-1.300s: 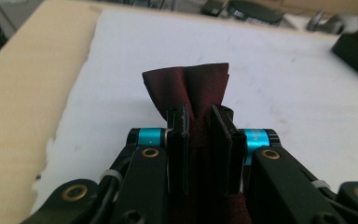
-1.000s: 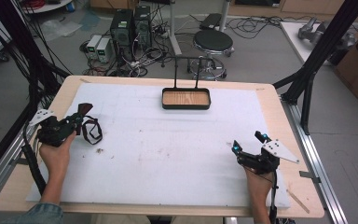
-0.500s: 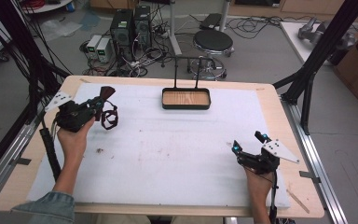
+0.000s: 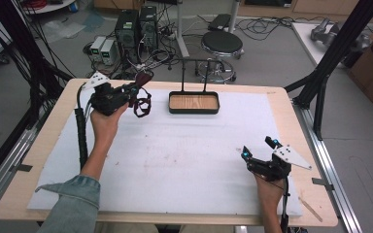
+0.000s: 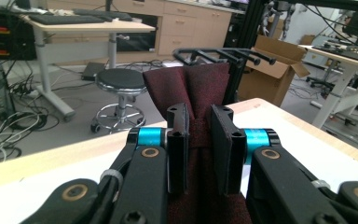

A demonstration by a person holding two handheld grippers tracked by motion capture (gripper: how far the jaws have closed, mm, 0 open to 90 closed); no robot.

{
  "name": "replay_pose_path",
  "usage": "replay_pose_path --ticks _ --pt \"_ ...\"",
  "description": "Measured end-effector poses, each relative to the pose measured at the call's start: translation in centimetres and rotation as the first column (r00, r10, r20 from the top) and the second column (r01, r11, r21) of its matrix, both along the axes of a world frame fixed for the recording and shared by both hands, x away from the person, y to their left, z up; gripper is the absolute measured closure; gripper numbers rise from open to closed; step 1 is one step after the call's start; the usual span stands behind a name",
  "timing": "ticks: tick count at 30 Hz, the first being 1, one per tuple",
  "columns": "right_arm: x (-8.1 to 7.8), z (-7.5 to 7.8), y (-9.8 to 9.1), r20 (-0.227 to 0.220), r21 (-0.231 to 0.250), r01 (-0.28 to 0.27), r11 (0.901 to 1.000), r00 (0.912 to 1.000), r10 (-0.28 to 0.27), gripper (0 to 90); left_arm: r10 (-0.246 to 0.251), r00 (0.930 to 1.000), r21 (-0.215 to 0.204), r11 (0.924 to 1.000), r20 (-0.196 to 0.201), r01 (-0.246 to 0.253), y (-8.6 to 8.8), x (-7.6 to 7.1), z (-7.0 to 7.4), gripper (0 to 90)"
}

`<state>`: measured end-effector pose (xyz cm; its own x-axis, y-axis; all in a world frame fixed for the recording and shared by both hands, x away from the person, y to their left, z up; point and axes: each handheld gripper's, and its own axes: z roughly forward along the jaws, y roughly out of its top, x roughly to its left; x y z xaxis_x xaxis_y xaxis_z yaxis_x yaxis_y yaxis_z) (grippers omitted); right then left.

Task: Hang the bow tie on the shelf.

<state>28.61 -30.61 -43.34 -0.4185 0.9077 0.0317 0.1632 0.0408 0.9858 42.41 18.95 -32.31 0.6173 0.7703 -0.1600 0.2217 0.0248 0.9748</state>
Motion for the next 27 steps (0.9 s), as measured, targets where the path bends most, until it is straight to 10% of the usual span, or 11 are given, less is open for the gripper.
replay_pose_path --ticks 27 --pt "0.0 0.0 0.1 -0.004 0.021 -0.019 0.9996 0.9998 0.019 5.7 -0.073 0.9973 0.013 0.9973 0.003 0.073 -7.1 6.1 2.3 76.9"
